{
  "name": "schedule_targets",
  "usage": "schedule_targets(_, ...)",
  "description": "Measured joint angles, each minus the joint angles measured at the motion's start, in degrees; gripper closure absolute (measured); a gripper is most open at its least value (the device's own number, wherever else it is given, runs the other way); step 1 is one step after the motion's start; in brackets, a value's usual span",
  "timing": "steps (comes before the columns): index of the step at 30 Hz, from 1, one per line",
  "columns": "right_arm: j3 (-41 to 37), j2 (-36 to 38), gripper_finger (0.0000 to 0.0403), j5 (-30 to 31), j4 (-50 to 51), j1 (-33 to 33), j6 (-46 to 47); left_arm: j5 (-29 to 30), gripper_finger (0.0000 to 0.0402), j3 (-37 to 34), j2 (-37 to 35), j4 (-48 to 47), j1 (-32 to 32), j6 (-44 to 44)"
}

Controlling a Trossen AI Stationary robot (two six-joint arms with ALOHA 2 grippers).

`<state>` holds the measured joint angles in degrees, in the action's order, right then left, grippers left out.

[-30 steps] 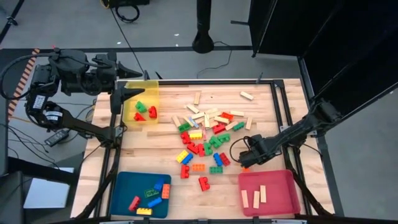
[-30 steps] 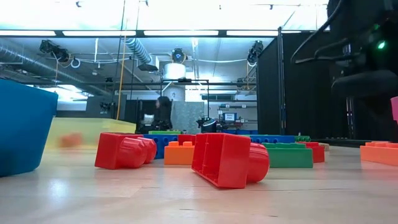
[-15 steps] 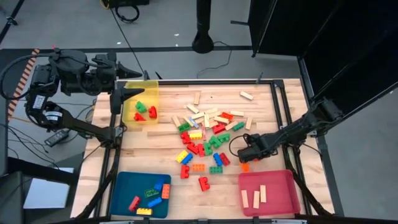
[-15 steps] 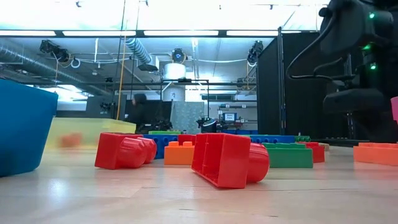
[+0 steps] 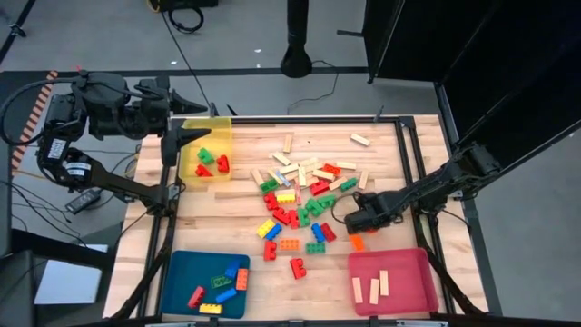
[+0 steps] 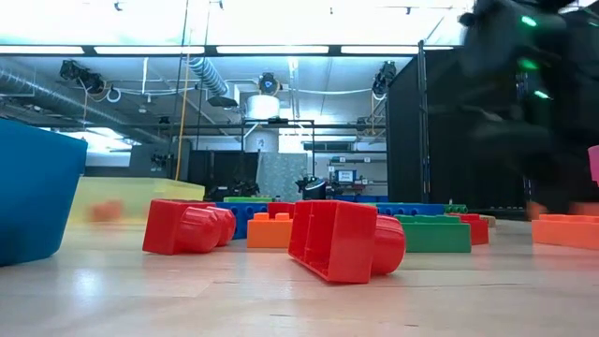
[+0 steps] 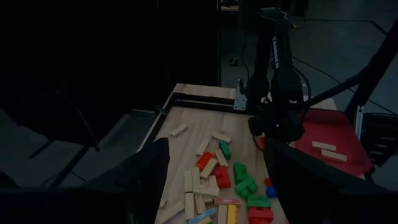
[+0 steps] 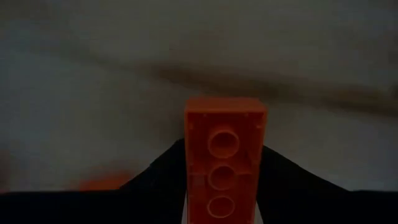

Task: Sort blocks by size
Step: Put the orange game piece into the blue bin

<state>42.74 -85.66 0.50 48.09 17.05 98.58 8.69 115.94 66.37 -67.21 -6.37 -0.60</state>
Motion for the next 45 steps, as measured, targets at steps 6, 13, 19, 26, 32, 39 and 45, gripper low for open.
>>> schedule_targets(6,7.6,0.6,0.0249,6.6,-2.4,-4.1,-8.9,0.0,0.0133,0.0,0.0,0.0,0.0,0.1)
schedule_targets(13,15.2,0.3,0.0249,14.0,-17.3,-8.6,-26.9,0.0,0.0133,0.0,0.0,0.0,0.0,0.1)
schedule_targets(19,17.9,0.4,0.0249,16.6,-32.4,-10.9,-44.5,0.5,0.0133,0.0,0.0,0.1,0.0,0.1)
schedule_targets(26,17.9,0.4,0.0249,13.4,-55.6,-10.9,-70.0,1.1,0.0133,0.0,0.0,0.1,0.0,0.1)
schedule_targets(32,18.0,-3.3,0.0249,6.6,-70.7,-10.9,-79.1,1.1,0.0133,0.0,0.0,0.1,0.0,0.1)
schedule_targets(39,28.5,-19.2,0.0249,-1.3,-75.3,-10.9,-79.0,1.2,0.0133,0.0,0.0,0.1,0.0,-0.1)
schedule_targets(45,45.4,-35.0,0.0249,-12.8,-75.5,-10.9,-80.7,1.2,0.0133,0.0,0.0,0.1,0.0,-0.1)
